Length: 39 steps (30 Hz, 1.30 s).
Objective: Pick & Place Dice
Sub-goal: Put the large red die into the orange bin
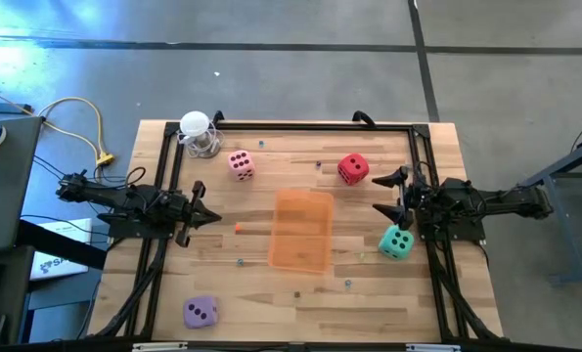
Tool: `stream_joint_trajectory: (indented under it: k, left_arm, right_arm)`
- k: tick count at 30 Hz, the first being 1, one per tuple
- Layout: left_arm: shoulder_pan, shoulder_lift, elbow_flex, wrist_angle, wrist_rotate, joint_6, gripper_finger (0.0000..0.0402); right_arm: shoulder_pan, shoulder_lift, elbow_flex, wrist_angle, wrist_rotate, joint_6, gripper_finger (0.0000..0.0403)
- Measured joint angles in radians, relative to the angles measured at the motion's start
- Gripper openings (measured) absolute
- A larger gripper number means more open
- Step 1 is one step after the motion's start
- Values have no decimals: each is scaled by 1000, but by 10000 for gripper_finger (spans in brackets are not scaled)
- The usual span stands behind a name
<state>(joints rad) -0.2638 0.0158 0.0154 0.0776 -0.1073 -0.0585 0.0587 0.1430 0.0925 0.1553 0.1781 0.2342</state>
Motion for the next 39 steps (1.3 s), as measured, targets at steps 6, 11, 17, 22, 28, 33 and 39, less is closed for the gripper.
stream_joint_trajectory:
  k: [6,11,17,22,28,33,39]
  left_arm:
    - [0,0,0,0,-90,1,0]
    - [0,0,0,0,-103,0,0]
    - [2,0,0,71,-109,111,1]
    - [2,0,0,160,-111,150,13]
    - [3,16,0,177,-182,157,66]
    - [3,62,0,212,-183,137,133]
    - [3,137,0,243,-182,107,214]
  right_arm:
    - [0,39,0,16,36,-24,400]
    - [0,47,0,24,138,-14,400]
    - [0,48,0,73,133,-35,400]
    - [0,50,0,74,131,-26,400]
    - [0,75,0,75,138,-43,400]
    - [0,93,0,76,137,-44,400]
    - [0,114,20,51,138,-28,400]
